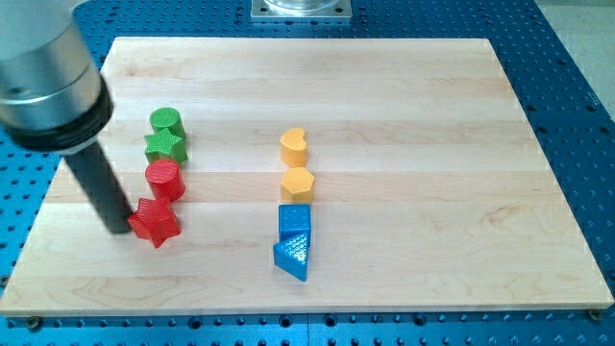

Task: Push the red star into the red circle

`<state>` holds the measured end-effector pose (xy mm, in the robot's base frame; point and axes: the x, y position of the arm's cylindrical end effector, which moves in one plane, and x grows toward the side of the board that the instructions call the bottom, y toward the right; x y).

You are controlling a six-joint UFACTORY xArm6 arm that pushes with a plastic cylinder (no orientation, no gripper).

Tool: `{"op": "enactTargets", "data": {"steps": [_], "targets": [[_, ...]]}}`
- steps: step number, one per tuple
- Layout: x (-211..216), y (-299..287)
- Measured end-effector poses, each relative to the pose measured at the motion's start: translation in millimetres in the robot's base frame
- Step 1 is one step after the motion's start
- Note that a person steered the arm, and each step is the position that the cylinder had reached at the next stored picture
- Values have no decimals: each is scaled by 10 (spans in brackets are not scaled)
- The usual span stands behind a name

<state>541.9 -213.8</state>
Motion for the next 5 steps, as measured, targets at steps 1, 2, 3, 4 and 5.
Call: {"op": "enactTargets", "data": {"steps": [1,2,3,4,5], "targets": [[470,-242],[741,-380],[576,-247],[506,210],[297,415]]}}
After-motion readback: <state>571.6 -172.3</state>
